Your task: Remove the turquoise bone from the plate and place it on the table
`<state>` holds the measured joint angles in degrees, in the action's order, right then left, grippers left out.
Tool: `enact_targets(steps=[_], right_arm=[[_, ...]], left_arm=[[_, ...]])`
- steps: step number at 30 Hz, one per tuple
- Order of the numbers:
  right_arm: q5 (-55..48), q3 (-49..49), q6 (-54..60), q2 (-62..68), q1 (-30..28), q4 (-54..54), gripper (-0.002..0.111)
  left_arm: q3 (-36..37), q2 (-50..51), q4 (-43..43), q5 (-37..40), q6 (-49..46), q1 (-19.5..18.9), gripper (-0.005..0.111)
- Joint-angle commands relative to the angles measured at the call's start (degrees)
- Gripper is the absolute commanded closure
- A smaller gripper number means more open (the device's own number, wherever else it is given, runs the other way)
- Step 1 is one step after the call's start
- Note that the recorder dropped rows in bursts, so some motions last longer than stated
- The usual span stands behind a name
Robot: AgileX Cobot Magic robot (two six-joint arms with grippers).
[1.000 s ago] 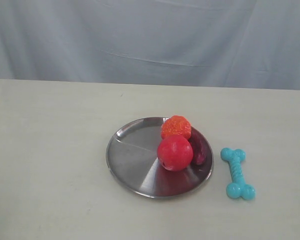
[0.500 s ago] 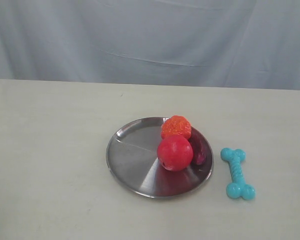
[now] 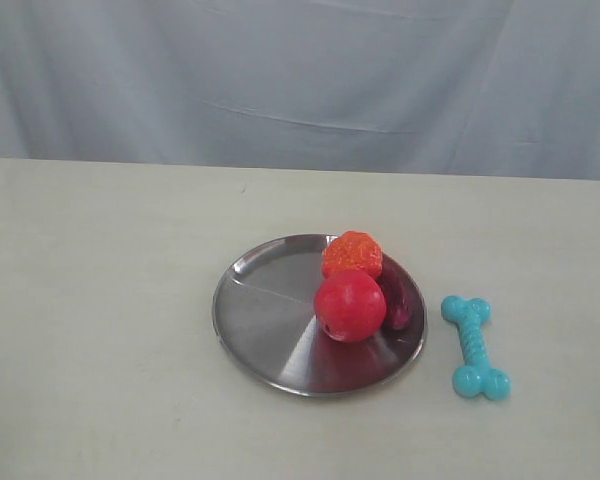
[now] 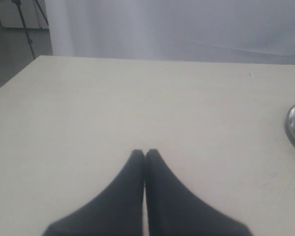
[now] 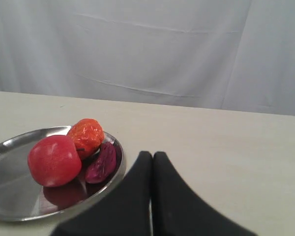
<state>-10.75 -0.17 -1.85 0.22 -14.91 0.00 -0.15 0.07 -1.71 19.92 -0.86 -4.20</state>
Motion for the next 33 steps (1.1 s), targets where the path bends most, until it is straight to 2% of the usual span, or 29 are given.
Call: enact_targets(steps=[1,6,33], right_arm=[[-3.40,0.17,0.43,-0.22,-0.49,-0.69,0.109],[-9.38,0.17,0.30,-0.22,-1.62,-0.80,0.109],[-9.27,0.17,0.24,-0.22,-1.49,0.00,0.109]], left_arm=[[0.15,-0.07,-0.22,-0.31,0.24,-0.26,0.107],[0.15,-0.07,-0.22,-0.31,0.24,-0.26,0.107],[0.15,-0.07,-0.22,-0.31,0.24,-0.26,0.107]])
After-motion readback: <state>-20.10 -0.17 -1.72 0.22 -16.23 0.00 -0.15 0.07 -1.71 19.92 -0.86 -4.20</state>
